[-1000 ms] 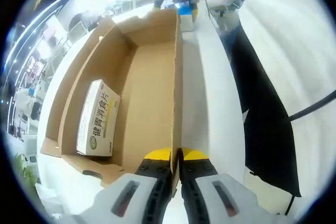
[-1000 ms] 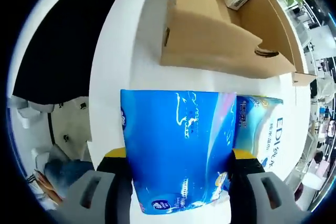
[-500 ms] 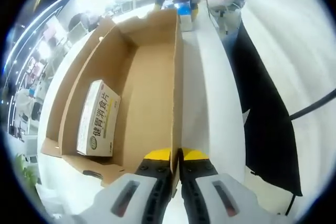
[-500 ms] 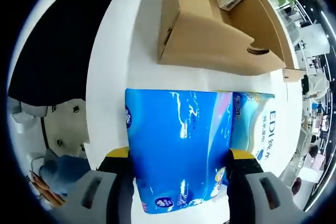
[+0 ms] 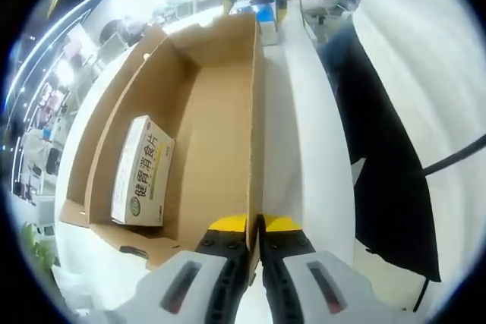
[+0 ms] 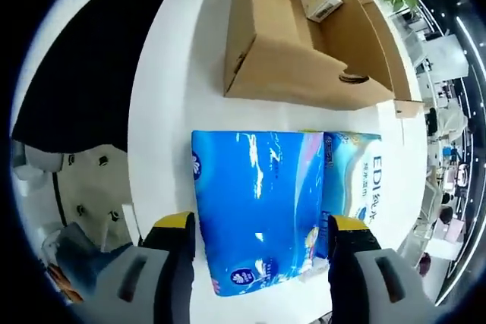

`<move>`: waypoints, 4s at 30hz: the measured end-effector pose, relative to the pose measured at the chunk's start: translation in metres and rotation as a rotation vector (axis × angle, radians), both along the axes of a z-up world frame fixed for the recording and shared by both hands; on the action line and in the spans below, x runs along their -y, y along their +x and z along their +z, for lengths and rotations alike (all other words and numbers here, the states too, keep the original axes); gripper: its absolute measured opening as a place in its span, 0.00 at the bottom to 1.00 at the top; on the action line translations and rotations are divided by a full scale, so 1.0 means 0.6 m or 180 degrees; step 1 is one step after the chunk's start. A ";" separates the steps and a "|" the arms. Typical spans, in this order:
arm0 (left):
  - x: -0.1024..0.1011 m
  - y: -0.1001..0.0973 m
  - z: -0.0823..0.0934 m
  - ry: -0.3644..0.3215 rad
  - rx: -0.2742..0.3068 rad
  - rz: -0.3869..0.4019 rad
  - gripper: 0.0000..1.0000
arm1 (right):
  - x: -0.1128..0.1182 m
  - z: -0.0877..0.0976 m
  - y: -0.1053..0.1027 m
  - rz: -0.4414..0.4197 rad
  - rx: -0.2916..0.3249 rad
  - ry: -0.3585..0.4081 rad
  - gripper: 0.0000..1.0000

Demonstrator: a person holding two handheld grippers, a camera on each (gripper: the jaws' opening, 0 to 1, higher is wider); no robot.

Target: Operate the shoe box by opening the lid, removing the specified soft item, and placing it in the target area until the item is outside and the box remains undamaged.

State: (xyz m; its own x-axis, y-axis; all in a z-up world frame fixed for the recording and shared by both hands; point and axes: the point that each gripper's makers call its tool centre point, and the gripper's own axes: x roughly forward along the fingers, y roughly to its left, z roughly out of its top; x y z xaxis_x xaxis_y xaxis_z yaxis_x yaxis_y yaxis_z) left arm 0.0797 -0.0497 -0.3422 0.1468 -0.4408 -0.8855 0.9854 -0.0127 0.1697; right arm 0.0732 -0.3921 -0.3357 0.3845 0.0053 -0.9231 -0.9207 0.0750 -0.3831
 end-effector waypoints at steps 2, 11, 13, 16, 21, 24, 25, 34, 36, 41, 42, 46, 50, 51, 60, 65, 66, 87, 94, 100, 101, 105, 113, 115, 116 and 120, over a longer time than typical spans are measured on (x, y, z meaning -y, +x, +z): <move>0.000 0.000 -0.001 -0.0002 0.0001 -0.0002 0.03 | -0.015 0.017 -0.007 -0.0121 0.0009 0.0222 0.71; 0.000 0.000 -0.001 0.0003 0.0003 -0.0003 0.04 | -0.055 0.075 -0.020 -0.0889 -0.0121 0.0938 0.71; 0.000 0.000 -0.001 0.0004 -0.0001 -0.0006 0.03 | -0.058 0.084 -0.016 -0.1007 -0.0097 0.1009 0.69; 0.000 0.000 0.000 -0.0001 0.0001 -0.0014 0.03 | -0.061 0.110 -0.005 -0.1234 0.0032 0.1151 0.63; 0.000 0.001 0.000 -0.0001 0.0000 0.0005 0.04 | -0.094 0.165 0.037 -0.1509 0.0342 0.1676 0.58; 0.000 0.001 0.000 -0.0002 -0.0007 0.0013 0.04 | -0.110 0.180 0.049 -0.1410 0.0413 0.1671 0.43; 0.000 0.001 0.000 -0.0001 -0.0010 0.0015 0.03 | -0.112 0.181 0.049 -0.1393 0.0406 0.1642 0.34; 0.000 0.001 0.001 -0.0003 -0.0018 0.0001 0.03 | -0.163 0.192 0.052 -0.1247 0.0404 0.1753 0.36; 0.000 0.001 0.000 -0.0004 -0.0020 0.0000 0.03 | -0.178 0.198 0.052 -0.1186 0.0401 0.1852 0.37; 0.000 0.000 0.000 -0.0012 0.0006 -0.0008 0.04 | -0.222 0.234 0.058 -0.1475 0.0344 0.2564 0.36; 0.000 0.000 0.000 -0.0012 0.0011 -0.0010 0.04 | -0.222 0.236 0.060 -0.1445 0.0389 0.2563 0.42; 0.000 0.001 0.001 -0.0010 -0.0022 -0.0027 0.03 | -0.234 0.240 0.067 -0.1505 0.0481 0.2581 0.65; 0.000 0.001 0.001 -0.0021 -0.0062 -0.0030 0.03 | -0.260 0.238 0.072 -0.1315 0.0495 0.2551 0.69; 0.001 0.001 0.001 -0.0026 -0.0062 -0.0028 0.03 | -0.266 0.236 0.073 -0.1300 0.0467 0.2530 0.69; 0.001 0.000 0.002 -0.0058 -0.0078 -0.0039 0.03 | -0.302 0.207 0.055 -0.1010 0.0410 0.2231 0.58; 0.002 -0.001 0.003 -0.0087 -0.0088 -0.0030 0.03 | -0.335 0.217 0.059 -0.1050 0.0448 0.2591 0.62; 0.002 -0.001 0.003 -0.0097 -0.0082 -0.0024 0.03 | -0.338 0.216 0.058 -0.1065 0.0425 0.2607 0.60; 0.004 0.000 0.005 -0.0146 -0.0041 -0.0090 0.03 | -0.389 0.161 0.112 -0.0208 0.0426 0.1799 0.42; 0.004 -0.001 0.005 -0.0170 -0.0009 -0.0059 0.04 | -0.400 0.160 0.116 -0.0333 0.0347 0.1966 0.40; 0.005 -0.001 0.005 -0.0178 0.0006 -0.0096 0.04 | -0.407 0.138 0.126 -0.0544 0.0237 0.2120 0.38; 0.005 0.000 0.005 -0.0173 -0.0013 -0.0081 0.03 | -0.411 0.136 0.127 -0.0663 0.0179 0.2221 0.38; 0.005 -0.001 0.006 -0.0179 0.0004 -0.0097 0.03 | -0.423 0.117 0.134 -0.0825 -0.0006 0.2265 0.38; 0.005 -0.002 0.005 -0.0162 -0.0013 -0.0072 0.03 | -0.470 0.120 0.138 -0.0714 -0.0093 0.2373 0.33; 0.004 -0.001 0.004 -0.0159 -0.0016 -0.0069 0.03 | -0.475 0.119 0.141 -0.0649 -0.0071 0.2365 0.31; 0.005 -0.001 0.004 -0.0165 -0.0014 -0.0061 0.03 | -0.477 0.116 0.146 -0.0624 -0.0042 0.2316 0.31; 0.005 -0.001 0.004 -0.0171 0.0002 -0.0048 0.03 | -0.479 0.106 0.164 -0.0570 0.0087 0.2144 0.31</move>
